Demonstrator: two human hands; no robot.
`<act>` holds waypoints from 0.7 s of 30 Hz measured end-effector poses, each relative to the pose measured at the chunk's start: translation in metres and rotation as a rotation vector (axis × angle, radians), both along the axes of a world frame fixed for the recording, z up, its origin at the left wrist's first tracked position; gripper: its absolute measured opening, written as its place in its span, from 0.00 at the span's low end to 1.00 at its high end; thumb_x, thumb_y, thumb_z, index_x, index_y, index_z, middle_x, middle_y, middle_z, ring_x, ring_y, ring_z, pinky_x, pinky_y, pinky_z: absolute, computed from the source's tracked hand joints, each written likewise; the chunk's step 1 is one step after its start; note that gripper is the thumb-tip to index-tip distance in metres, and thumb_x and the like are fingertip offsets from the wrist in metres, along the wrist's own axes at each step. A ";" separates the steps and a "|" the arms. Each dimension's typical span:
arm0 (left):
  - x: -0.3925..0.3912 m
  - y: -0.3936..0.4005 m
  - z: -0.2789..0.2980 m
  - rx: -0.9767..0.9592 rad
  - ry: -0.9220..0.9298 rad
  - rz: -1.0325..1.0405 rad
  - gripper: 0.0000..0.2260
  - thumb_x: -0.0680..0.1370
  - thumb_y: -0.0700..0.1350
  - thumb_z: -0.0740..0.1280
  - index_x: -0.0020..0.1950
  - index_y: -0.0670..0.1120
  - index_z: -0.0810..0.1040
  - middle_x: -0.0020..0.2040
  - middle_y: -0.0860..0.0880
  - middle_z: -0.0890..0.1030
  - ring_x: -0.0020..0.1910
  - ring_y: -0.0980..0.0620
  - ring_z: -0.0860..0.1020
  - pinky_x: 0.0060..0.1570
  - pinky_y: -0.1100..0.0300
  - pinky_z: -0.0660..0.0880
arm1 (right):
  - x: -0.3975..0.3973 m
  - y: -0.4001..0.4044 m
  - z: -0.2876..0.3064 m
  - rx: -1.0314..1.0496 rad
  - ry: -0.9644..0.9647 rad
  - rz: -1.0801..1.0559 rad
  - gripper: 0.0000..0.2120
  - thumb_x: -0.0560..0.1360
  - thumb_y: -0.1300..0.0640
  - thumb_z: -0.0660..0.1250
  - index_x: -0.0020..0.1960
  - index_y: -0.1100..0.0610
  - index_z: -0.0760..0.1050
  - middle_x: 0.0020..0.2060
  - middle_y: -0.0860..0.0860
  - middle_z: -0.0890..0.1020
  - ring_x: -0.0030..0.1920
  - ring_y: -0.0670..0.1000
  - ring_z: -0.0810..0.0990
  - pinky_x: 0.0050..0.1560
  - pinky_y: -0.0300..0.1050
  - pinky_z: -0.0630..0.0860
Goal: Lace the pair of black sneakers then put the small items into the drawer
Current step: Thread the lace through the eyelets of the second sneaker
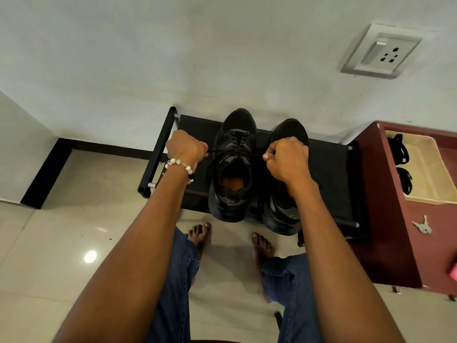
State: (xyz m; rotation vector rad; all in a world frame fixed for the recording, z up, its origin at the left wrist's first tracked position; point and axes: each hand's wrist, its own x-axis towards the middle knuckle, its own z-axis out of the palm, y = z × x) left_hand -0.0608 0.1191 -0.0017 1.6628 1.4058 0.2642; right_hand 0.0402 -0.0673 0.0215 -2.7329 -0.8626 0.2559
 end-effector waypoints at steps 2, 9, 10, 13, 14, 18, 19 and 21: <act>0.002 0.001 -0.002 0.065 0.026 -0.001 0.08 0.70 0.39 0.75 0.46 0.38 0.82 0.41 0.42 0.83 0.41 0.47 0.83 0.45 0.52 0.82 | -0.002 0.001 -0.002 -0.039 -0.041 -0.009 0.08 0.78 0.57 0.65 0.50 0.58 0.82 0.50 0.56 0.82 0.63 0.57 0.72 0.62 0.53 0.65; -0.005 -0.005 -0.009 0.126 0.110 -0.183 0.05 0.72 0.40 0.74 0.44 0.40 0.83 0.42 0.44 0.83 0.45 0.47 0.82 0.48 0.53 0.81 | -0.012 0.005 -0.008 -0.167 -0.121 0.049 0.10 0.79 0.54 0.64 0.55 0.56 0.81 0.52 0.53 0.81 0.63 0.56 0.70 0.61 0.54 0.64; -0.007 -0.007 -0.007 0.110 0.119 -0.237 0.04 0.72 0.40 0.74 0.44 0.40 0.84 0.41 0.45 0.83 0.44 0.48 0.82 0.49 0.53 0.80 | -0.015 0.006 -0.009 -0.172 -0.121 0.069 0.10 0.79 0.54 0.64 0.55 0.55 0.81 0.52 0.53 0.81 0.63 0.56 0.70 0.61 0.54 0.64; -0.013 -0.012 -0.003 0.059 0.134 -0.394 0.04 0.73 0.42 0.74 0.44 0.42 0.84 0.43 0.44 0.84 0.46 0.47 0.82 0.53 0.51 0.79 | -0.020 0.007 -0.011 -0.147 -0.093 0.114 0.10 0.80 0.54 0.64 0.56 0.55 0.81 0.53 0.54 0.80 0.62 0.57 0.70 0.61 0.55 0.65; -0.014 -0.014 -0.001 0.054 0.140 -0.417 0.04 0.73 0.42 0.74 0.45 0.42 0.84 0.46 0.43 0.83 0.48 0.46 0.82 0.55 0.50 0.79 | -0.020 0.007 -0.010 -0.150 -0.092 0.131 0.10 0.80 0.54 0.64 0.57 0.54 0.81 0.55 0.54 0.79 0.62 0.58 0.69 0.62 0.56 0.65; -0.020 -0.017 -0.002 0.134 0.183 -0.461 0.11 0.75 0.41 0.72 0.57 0.44 0.81 0.58 0.43 0.81 0.59 0.43 0.78 0.62 0.50 0.74 | -0.021 0.002 -0.008 -0.148 -0.049 0.161 0.15 0.79 0.54 0.65 0.65 0.54 0.77 0.62 0.56 0.74 0.66 0.59 0.66 0.65 0.57 0.63; -0.022 -0.018 -0.002 0.204 0.150 -0.455 0.12 0.76 0.41 0.71 0.59 0.44 0.80 0.58 0.43 0.81 0.59 0.44 0.78 0.63 0.50 0.73 | -0.021 -0.001 -0.007 -0.099 -0.019 0.133 0.18 0.79 0.54 0.66 0.68 0.54 0.75 0.63 0.55 0.74 0.67 0.59 0.65 0.66 0.57 0.63; -0.026 -0.023 0.002 0.361 0.037 -0.442 0.11 0.77 0.40 0.69 0.59 0.44 0.80 0.56 0.44 0.82 0.57 0.45 0.79 0.62 0.51 0.74 | -0.021 -0.007 -0.006 0.060 0.028 0.041 0.19 0.78 0.55 0.68 0.68 0.54 0.74 0.62 0.55 0.75 0.66 0.59 0.67 0.66 0.56 0.65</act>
